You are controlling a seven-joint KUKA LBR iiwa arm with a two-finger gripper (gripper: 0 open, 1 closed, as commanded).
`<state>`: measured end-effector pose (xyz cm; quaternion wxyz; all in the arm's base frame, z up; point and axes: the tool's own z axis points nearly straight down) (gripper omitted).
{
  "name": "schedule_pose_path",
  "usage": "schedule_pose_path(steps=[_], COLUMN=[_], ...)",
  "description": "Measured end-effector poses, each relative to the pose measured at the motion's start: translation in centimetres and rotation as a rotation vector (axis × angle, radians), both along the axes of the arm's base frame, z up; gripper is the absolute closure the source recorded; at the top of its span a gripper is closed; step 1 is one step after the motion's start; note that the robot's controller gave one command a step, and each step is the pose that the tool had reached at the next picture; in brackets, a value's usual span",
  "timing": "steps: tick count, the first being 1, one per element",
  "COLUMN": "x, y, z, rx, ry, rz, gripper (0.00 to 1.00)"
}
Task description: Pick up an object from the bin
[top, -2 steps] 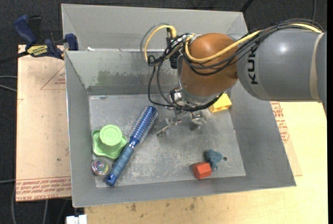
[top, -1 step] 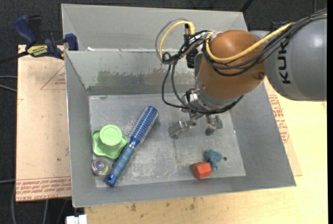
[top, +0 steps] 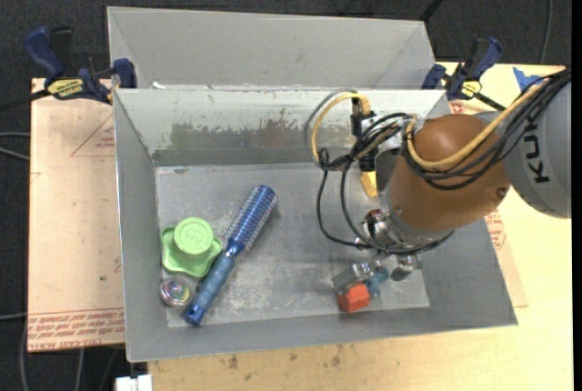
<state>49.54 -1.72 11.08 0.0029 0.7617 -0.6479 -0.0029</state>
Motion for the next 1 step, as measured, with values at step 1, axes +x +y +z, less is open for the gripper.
schedule_pose_path(steps=[1], x=[0.91], y=[-0.49], z=[-4.23], rx=[0.002], ry=[-0.006], rz=[0.075], gripper=[0.00])
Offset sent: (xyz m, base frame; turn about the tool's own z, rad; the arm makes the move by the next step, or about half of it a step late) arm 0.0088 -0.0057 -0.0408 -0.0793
